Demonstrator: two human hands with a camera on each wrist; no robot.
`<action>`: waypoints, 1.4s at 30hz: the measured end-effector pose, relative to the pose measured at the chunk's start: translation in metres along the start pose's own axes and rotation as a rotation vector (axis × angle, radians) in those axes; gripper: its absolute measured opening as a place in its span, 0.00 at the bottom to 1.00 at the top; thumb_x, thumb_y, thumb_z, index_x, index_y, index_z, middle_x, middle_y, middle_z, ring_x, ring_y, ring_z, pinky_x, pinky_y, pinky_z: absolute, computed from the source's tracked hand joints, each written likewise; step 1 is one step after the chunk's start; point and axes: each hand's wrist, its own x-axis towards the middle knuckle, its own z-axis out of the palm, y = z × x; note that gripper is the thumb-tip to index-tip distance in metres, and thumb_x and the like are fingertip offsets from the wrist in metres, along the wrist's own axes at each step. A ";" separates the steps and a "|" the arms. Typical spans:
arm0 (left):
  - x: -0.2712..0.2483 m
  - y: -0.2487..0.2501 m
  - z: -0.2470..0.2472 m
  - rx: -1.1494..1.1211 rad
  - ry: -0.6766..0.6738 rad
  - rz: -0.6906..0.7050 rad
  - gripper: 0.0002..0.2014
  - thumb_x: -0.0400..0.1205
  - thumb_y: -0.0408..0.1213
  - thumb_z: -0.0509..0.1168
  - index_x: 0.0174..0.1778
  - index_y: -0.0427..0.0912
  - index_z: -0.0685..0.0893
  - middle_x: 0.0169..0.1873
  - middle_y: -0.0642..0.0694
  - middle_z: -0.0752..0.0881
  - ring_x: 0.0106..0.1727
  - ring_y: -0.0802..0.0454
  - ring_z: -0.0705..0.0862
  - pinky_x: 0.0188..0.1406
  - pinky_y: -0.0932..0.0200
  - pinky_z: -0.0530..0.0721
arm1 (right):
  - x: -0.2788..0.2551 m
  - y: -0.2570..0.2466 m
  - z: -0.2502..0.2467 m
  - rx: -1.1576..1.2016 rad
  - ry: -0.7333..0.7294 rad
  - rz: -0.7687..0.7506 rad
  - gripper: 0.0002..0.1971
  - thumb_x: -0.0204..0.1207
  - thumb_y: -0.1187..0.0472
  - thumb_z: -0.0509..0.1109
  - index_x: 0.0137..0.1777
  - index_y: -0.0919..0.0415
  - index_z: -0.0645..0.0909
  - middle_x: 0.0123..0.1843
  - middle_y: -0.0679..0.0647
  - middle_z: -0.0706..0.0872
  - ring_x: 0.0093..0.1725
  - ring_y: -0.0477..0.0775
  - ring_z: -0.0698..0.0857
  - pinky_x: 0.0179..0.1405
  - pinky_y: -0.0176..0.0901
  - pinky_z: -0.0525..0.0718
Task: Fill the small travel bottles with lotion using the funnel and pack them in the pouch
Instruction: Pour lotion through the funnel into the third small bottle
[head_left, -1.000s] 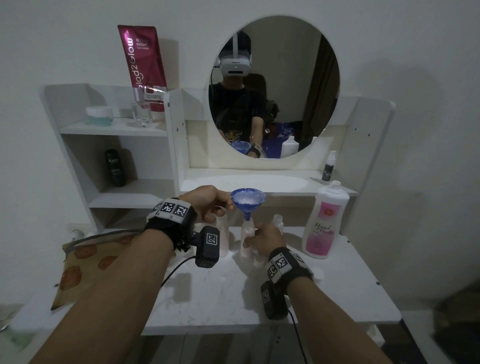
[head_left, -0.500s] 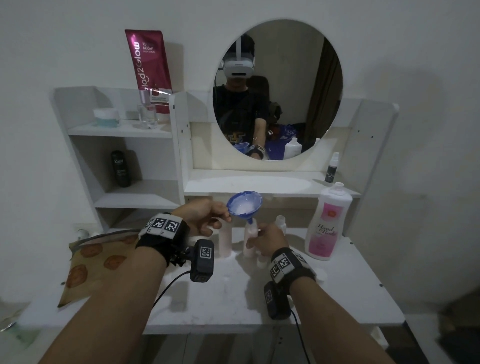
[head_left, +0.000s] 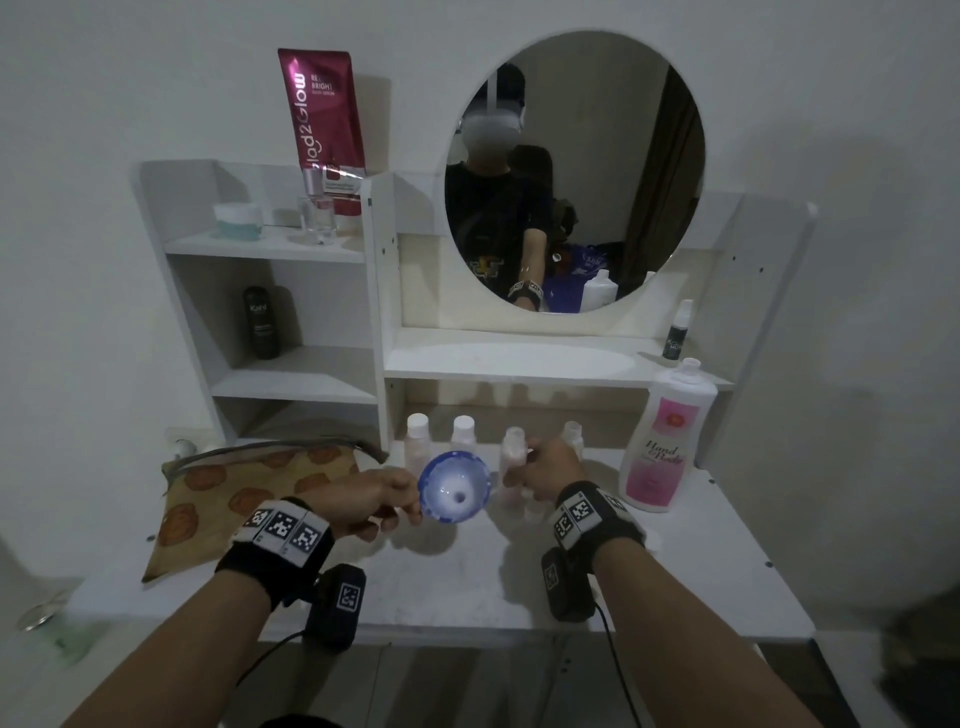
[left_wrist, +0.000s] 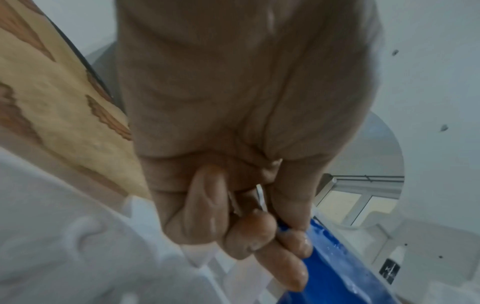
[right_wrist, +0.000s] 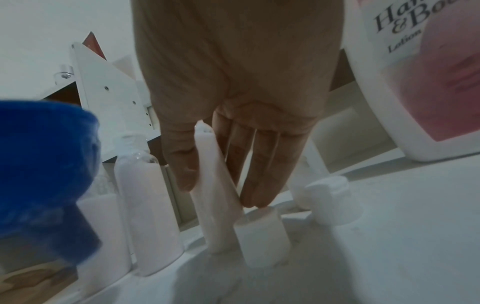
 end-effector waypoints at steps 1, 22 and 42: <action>0.000 -0.003 -0.001 0.052 0.010 -0.005 0.08 0.87 0.35 0.57 0.47 0.41 0.80 0.41 0.44 0.85 0.28 0.57 0.71 0.21 0.65 0.62 | 0.000 0.000 -0.001 -0.005 0.000 0.000 0.09 0.68 0.63 0.77 0.38 0.50 0.80 0.37 0.53 0.87 0.44 0.58 0.88 0.41 0.42 0.83; -0.012 0.009 -0.002 1.134 0.220 -0.015 0.15 0.81 0.51 0.64 0.64 0.58 0.80 0.55 0.55 0.86 0.48 0.57 0.79 0.46 0.62 0.74 | 0.001 0.004 -0.009 -0.169 -0.123 0.021 0.31 0.66 0.57 0.83 0.70 0.55 0.77 0.49 0.49 0.86 0.48 0.50 0.84 0.47 0.41 0.79; 0.051 0.091 0.122 0.565 0.500 -0.085 0.14 0.85 0.44 0.52 0.45 0.39 0.78 0.44 0.40 0.83 0.47 0.41 0.84 0.53 0.51 0.85 | -0.026 0.014 -0.027 -0.506 -0.140 -0.008 0.09 0.73 0.62 0.78 0.53 0.59 0.89 0.67 0.54 0.85 0.51 0.53 0.86 0.48 0.38 0.80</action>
